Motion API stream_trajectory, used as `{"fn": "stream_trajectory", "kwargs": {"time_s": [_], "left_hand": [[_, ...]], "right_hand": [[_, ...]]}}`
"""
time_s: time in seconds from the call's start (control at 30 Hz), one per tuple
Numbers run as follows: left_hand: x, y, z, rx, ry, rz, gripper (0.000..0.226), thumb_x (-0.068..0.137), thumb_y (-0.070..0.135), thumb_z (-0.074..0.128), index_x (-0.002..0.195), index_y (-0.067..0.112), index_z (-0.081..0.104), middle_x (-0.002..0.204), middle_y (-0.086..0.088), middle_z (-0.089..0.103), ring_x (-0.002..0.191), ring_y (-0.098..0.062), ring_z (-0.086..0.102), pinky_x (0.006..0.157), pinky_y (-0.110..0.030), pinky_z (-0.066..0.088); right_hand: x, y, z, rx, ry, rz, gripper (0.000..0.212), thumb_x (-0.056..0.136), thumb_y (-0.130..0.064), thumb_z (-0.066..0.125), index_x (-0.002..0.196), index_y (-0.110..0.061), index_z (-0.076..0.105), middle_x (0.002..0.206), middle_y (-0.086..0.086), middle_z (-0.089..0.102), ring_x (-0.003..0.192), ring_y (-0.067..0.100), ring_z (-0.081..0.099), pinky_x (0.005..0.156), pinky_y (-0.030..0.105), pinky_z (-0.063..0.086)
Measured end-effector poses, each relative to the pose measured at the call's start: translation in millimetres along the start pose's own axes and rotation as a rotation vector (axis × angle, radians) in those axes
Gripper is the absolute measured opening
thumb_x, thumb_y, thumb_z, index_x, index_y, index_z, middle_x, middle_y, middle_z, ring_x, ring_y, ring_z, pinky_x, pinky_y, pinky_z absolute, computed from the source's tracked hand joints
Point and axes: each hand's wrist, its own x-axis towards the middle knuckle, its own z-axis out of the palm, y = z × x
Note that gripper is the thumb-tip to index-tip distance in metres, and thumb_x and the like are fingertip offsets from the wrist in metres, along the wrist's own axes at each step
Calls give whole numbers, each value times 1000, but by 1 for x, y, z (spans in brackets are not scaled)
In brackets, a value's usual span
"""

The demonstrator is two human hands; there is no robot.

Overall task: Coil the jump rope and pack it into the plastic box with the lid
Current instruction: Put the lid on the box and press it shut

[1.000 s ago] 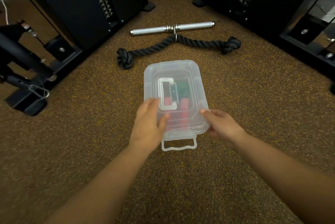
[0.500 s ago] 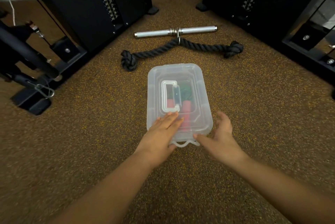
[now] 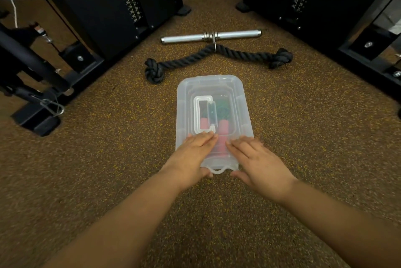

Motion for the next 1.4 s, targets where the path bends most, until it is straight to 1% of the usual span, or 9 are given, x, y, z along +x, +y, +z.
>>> {"fn": "stream_trajectory", "kwargs": {"time_s": [0.13, 0.3, 0.47, 0.63, 0.83, 0.93, 1.07, 1.27, 1.4], "left_hand": [[2, -4, -3, -64, 17, -10, 85, 81, 29, 68, 148, 32, 17, 157, 14, 16, 145, -8, 11, 120, -30, 8], [2, -8, -5, -72, 19, 2, 84, 80, 34, 68, 148, 33, 18, 156, 15, 18, 144, -6, 12, 120, -31, 8], [-2, -4, -3, -101, 82, 12, 83, 80, 60, 55, 149, 31, 18, 157, 14, 13, 143, -4, 7, 118, -28, 6], [27, -24, -12, -138, 230, -115, 57, 98, 37, 36, 150, 25, 14, 160, 6, 5, 146, -9, -1, 119, -30, 1], [90, -49, -35, -20, 182, -150, 54, 99, 37, 28, 149, 19, 19, 161, -3, 5, 148, -19, -2, 119, -36, -4], [117, -55, -45, -51, 260, -145, 38, 96, 34, 35, 132, 22, 40, 155, -8, 26, 145, -21, 15, 118, -41, 3], [149, -57, -65, 16, 453, -164, 36, 93, 31, 43, 125, 15, 46, 135, -8, 48, 126, -27, 41, 108, -39, 25], [181, -71, -87, -58, 159, -503, 52, 94, 45, 33, 129, 9, 49, 135, -16, 51, 119, -35, 50, 95, -39, 42], [173, -79, -85, -34, 167, -545, 70, 91, 58, 27, 130, 6, 51, 138, -21, 48, 122, -38, 48, 97, -41, 41]], "right_hand": [[-1, 0, -1, 12, 88, -52, 53, 74, -30, 75, 121, -11, 61, 112, 3, 67, 100, 22, 65, 96, 38, 47], [2, 5, -2, 93, 29, -18, 47, 79, -35, 68, 121, -16, 61, 113, 2, 65, 100, 23, 63, 93, 36, 49], [23, 11, -8, 203, 83, 32, 39, 87, -43, 52, 117, -21, 64, 99, -1, 64, 93, 21, 60, 85, 35, 48], [69, 20, 1, 239, 165, 94, 31, 84, -19, 63, 114, -14, 66, 110, 8, 64, 105, 29, 59, 95, 39, 46], [105, 23, 6, 269, 87, 143, 44, 85, -26, 61, 125, -10, 57, 125, 11, 59, 118, 30, 52, 105, 39, 38], [109, 24, 6, 291, 54, 159, 51, 87, -33, 58, 134, -12, 50, 130, 8, 56, 121, 26, 49, 107, 34, 32], [105, 21, 9, 302, 70, 162, 49, 87, -31, 60, 131, -11, 52, 131, 10, 57, 119, 29, 51, 107, 38, 33], [99, 28, 14, 309, 55, 118, 45, 88, -34, 54, 130, -17, 54, 131, 5, 59, 118, 27, 56, 106, 38, 37], [95, 30, 9, 310, 48, 62, 44, 89, -37, 52, 129, -20, 55, 130, 3, 60, 115, 24, 57, 103, 36, 39]]}}
